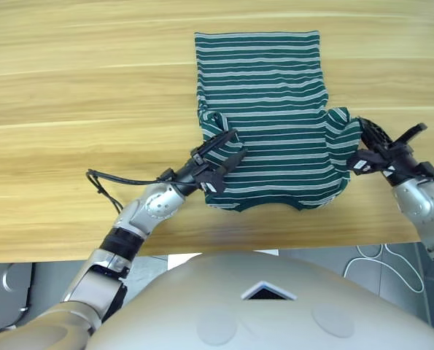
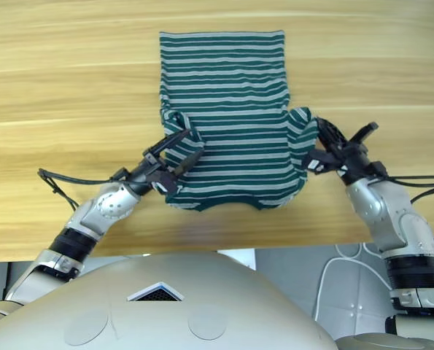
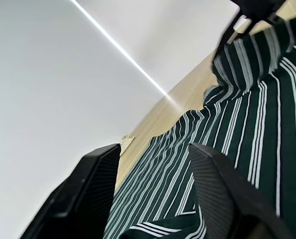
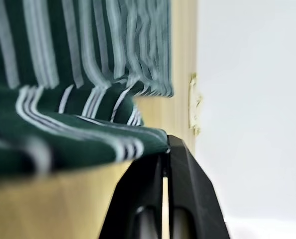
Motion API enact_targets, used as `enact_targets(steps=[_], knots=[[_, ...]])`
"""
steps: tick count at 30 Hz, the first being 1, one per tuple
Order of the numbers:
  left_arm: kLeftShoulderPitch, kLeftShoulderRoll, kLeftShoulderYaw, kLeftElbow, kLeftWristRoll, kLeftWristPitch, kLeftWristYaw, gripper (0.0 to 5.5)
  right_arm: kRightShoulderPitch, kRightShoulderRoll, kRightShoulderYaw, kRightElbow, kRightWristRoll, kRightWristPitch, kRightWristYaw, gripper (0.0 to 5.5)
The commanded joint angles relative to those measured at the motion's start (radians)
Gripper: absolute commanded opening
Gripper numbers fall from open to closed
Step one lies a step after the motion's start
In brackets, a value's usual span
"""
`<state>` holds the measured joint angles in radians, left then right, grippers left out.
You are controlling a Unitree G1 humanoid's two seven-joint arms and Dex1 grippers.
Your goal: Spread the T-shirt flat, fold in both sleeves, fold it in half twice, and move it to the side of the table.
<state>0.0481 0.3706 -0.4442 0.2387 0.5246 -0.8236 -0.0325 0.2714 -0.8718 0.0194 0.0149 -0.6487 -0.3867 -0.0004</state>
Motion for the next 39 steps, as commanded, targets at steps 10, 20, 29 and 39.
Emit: enact_targets(steps=[10, 20, 29, 39], knots=[[-0.005, 0.005, -0.033, 0.027, 0.045, 0.0, -0.026, 2.55, 0.028, 0.042, 0.058, -0.102, 0.005, -0.036, 0.113, 0.02], [-0.008, 0.005, -0.036, 0.034, 0.053, 0.001, -0.025, 2.55, -0.003, 0.092, 0.126, -0.099, -0.006, -0.057, 0.155, 0.02], [-0.008, 0.045, 0.045, -0.044, -0.059, -0.008, -0.031, 2.55, -0.014, 0.106, 0.124, -0.092, 0.003, -0.048, 0.17, 1.69], [0.072, 0.478, 0.295, -0.139, -0.187, 0.057, -0.31, 3.4, 0.184, -0.026, -0.057, -0.179, 0.106, -0.052, 0.276, 3.31]])
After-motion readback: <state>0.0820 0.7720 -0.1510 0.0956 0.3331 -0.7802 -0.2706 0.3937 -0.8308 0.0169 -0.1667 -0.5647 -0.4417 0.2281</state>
